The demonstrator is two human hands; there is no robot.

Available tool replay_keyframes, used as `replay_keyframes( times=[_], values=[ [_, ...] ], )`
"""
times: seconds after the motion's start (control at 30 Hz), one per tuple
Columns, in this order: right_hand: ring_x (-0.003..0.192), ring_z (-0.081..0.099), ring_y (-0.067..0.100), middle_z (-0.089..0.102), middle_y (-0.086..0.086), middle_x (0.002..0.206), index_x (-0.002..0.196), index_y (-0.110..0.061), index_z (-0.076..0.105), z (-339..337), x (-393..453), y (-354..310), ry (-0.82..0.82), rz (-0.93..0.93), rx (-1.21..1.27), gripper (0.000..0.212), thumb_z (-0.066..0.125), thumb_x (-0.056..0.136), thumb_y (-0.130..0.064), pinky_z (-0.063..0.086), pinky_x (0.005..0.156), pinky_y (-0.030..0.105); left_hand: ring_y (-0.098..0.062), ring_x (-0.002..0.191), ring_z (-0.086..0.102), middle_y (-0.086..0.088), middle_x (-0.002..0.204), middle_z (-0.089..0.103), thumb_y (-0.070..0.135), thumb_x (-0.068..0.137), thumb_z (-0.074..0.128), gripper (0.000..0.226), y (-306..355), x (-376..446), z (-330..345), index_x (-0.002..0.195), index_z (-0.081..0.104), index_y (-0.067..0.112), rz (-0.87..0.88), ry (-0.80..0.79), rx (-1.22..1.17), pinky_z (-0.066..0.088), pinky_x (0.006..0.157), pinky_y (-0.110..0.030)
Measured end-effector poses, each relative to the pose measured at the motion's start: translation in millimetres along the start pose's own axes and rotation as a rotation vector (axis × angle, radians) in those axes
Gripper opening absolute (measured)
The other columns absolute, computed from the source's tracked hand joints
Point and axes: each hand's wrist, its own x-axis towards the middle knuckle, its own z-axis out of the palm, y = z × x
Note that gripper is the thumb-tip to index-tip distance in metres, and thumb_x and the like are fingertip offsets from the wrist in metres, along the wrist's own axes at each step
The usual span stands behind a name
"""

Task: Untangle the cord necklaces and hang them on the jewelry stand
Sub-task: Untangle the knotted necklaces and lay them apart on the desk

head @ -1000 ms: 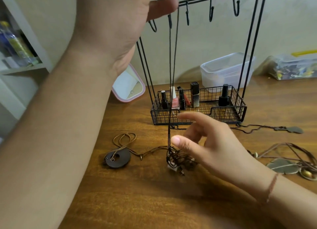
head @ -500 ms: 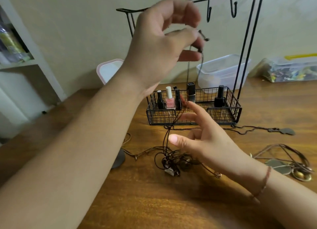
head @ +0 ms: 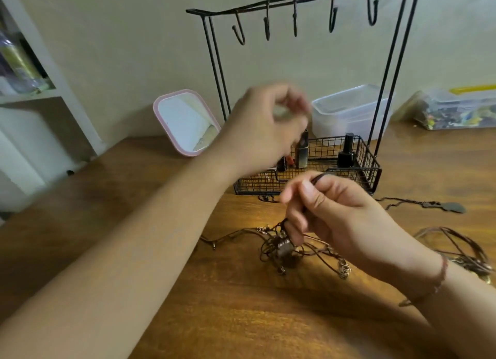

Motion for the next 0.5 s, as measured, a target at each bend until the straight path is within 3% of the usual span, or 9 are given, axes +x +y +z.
replay_keyframes(
  times=[0.07, 0.17, 0.27, 0.37, 0.5],
  values=[
    [0.055, 0.049, 0.023, 0.047, 0.007, 0.06, 0.088, -0.007, 0.064, -3, 1, -3, 0.019, -0.039, 0.142, 0.027, 0.047, 0.092, -0.026, 0.046, 0.056, 0.027, -0.007, 0.079, 0.064, 0.011, 0.101, 0.062, 0.014, 0.093, 0.063, 0.011, -24, -27, 6, 0.098, 0.064, 0.024, 0.014, 0.006, 0.227, 0.053, 0.069, -0.024],
    [0.052, 0.048, 0.02, 0.046, 0.005, 0.058, 0.086, -0.008, 0.065, -7, 2, -9, 0.051, -0.052, 0.271, 0.028, 0.043, 0.095, -0.023, 0.045, 0.053, 0.027, -0.003, 0.086, 0.058, 0.013, 0.1, 0.058, 0.01, 0.09, 0.064, 0.014, -43, -68, 12, 0.097, 0.064, 0.022, 0.101, 0.091, 0.288, 0.045, 0.068, -0.012],
    [0.052, 0.048, 0.018, 0.046, 0.004, 0.059, 0.089, -0.009, 0.065, -8, 2, -9, 0.052, -0.037, 0.342, 0.03, 0.039, 0.098, -0.022, 0.044, 0.052, 0.027, -0.009, 0.093, 0.062, 0.01, 0.098, 0.064, 0.008, 0.091, 0.062, 0.012, -50, -90, 19, 0.099, 0.067, 0.015, 0.115, 0.058, 0.06, 0.048, 0.073, -0.015],
    [0.052, 0.049, 0.017, 0.046, 0.003, 0.059, 0.091, -0.009, 0.064, -9, 2, -6, 0.046, -0.025, 0.356, 0.03, 0.038, 0.098, -0.022, 0.045, 0.053, 0.027, -0.016, 0.101, 0.065, 0.004, 0.104, 0.07, 0.019, 0.094, 0.055, 0.021, -53, -98, 23, 0.112, 0.067, 0.017, 0.035, -0.054, -0.264, 0.051, 0.084, -0.024],
    [0.052, 0.05, 0.017, 0.048, 0.004, 0.06, 0.089, -0.009, 0.065, -10, 2, -6, 0.058, -0.016, 0.372, 0.029, 0.04, 0.097, -0.023, 0.047, 0.052, 0.026, -0.023, 0.102, 0.066, 0.0, 0.104, 0.07, 0.023, 0.091, 0.059, 0.024, -51, -102, 27, 0.115, 0.064, 0.021, 0.005, -0.094, -0.378, 0.053, 0.084, -0.026]
  ],
)
